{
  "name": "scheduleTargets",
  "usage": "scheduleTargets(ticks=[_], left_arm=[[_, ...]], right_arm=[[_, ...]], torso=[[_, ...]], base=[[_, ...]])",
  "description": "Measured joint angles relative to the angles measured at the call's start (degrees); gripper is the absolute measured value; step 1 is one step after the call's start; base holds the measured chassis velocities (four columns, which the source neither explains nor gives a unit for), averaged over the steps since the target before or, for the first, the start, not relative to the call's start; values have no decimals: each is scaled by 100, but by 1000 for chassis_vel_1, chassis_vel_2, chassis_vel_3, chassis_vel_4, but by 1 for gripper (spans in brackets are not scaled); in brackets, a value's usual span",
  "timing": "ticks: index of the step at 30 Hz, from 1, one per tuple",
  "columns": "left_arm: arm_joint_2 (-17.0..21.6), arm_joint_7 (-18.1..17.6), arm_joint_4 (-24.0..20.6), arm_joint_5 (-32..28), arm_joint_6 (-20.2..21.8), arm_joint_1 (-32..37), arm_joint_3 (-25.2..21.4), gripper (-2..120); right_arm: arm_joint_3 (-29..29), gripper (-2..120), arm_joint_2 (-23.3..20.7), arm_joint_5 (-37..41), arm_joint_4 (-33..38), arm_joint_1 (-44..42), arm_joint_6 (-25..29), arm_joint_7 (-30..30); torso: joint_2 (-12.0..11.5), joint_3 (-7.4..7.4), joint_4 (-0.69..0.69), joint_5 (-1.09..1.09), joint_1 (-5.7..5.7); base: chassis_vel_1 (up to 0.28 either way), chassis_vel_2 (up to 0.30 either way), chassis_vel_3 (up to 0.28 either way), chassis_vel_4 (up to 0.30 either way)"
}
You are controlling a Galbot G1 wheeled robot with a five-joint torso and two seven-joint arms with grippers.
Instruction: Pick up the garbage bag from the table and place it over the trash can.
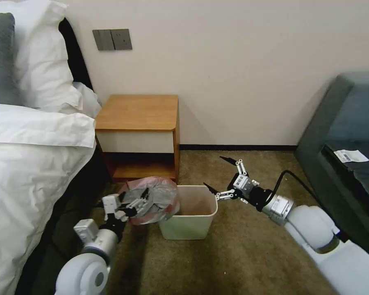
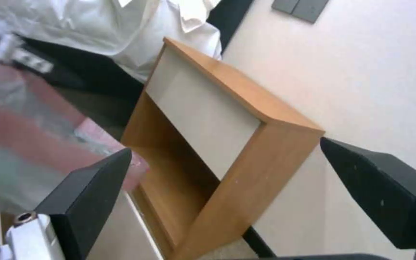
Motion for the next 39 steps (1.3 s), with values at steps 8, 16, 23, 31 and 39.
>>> scheduleTargets(ticks=[8,16,23,31,39], left_arm=[[4,-102,140,-545,296,-295,203,93],[-66,-173,202,-487,287,9,314,93],[-40,-185,298,-190,118,451,364,93],[-143,-273,405,91,-79,483,360,92],[-128,-279,590,91,-24,141,357,80]], right_arm=[[-44,100,155,-97,25,-100,4,8],[-122,100,271,-172,-37,-50,29,8],[-177,100,381,-260,-76,-65,118,-16],[-157,100,465,-321,-103,-170,218,-38],[-87,100,552,-393,-133,-328,355,-46]], torso=[[0,0,-1,1,0],[0,0,0,1,0],[0,0,0,1,0],[0,0,0,1,0],[0,0,-1,1,0]], base=[[0,0,0,0],[0,0,0,0],[0,0,0,0],[0,0,0,0],[0,0,0,0]])
